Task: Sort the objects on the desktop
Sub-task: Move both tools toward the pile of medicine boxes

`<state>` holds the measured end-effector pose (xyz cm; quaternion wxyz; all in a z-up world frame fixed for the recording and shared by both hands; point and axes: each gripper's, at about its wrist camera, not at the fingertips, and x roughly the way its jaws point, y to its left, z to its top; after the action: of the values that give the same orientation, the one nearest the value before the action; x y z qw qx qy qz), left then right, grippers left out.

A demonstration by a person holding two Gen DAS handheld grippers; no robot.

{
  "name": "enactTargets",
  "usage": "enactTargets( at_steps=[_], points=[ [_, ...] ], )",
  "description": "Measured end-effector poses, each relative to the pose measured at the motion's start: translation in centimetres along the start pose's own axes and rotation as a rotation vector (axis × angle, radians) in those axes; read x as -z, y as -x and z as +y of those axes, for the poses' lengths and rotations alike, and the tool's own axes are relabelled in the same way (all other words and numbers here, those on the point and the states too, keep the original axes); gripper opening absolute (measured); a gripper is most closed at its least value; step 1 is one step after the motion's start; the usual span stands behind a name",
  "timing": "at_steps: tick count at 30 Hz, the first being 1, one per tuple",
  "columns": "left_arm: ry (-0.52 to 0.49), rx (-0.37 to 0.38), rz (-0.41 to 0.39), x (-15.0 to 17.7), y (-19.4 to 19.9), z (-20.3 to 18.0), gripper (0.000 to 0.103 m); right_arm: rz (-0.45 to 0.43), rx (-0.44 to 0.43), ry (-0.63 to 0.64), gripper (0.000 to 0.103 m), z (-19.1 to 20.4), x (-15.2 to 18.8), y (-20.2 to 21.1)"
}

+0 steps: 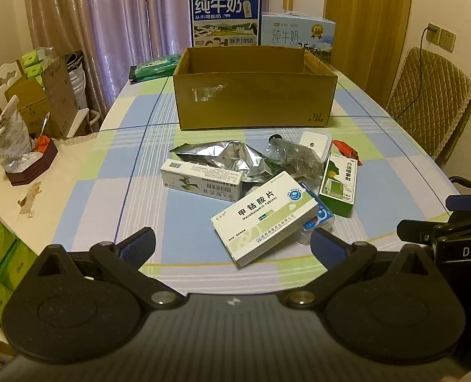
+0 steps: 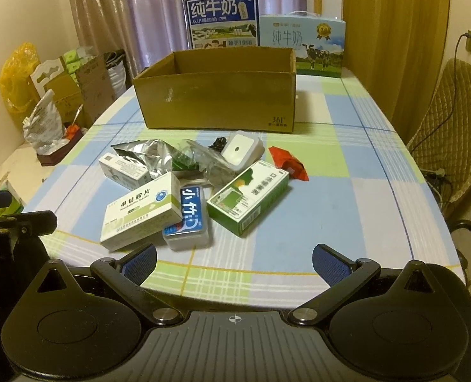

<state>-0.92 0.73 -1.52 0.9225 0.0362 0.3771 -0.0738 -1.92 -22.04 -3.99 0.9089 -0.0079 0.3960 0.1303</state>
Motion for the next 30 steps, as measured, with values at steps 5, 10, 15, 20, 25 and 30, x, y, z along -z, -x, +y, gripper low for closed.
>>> enactTargets(
  at_steps=[5, 10, 15, 20, 25, 30],
  points=[
    [0.006, 0.004, 0.002, 0.04, 0.06, 0.06, 0.102, 0.004, -0.002, 0.0, 0.101, 0.08, 0.11, -0.08],
    [0.007, 0.009, 0.004, 0.05, 0.02, 0.04, 0.102, 0.01, -0.002, -0.001, 0.101, 0.06, 0.19, -0.25],
    [0.004, 0.01, 0.003, 0.13, 0.02, 0.01, 0.102, 0.009, -0.002, -0.001, 0.101, 0.09, 0.21, -0.26],
    [0.005, 0.012, 0.005, 0.2, -0.04, 0.0, 0.102, 0.013, -0.003, -0.001, 0.101, 0.01, 0.25, -0.28],
    [0.004, 0.016, 0.004, 0.28, -0.03, 0.03, 0.102, 0.019, -0.005, -0.001, 0.101, 0.04, 0.4, -0.45],
    [0.004, 0.022, 0.008, 0.35, -0.07, 0.04, 0.102, 0.023, -0.004, 0.0, 0.101, 0.05, 0.45, -0.58]
  ],
)
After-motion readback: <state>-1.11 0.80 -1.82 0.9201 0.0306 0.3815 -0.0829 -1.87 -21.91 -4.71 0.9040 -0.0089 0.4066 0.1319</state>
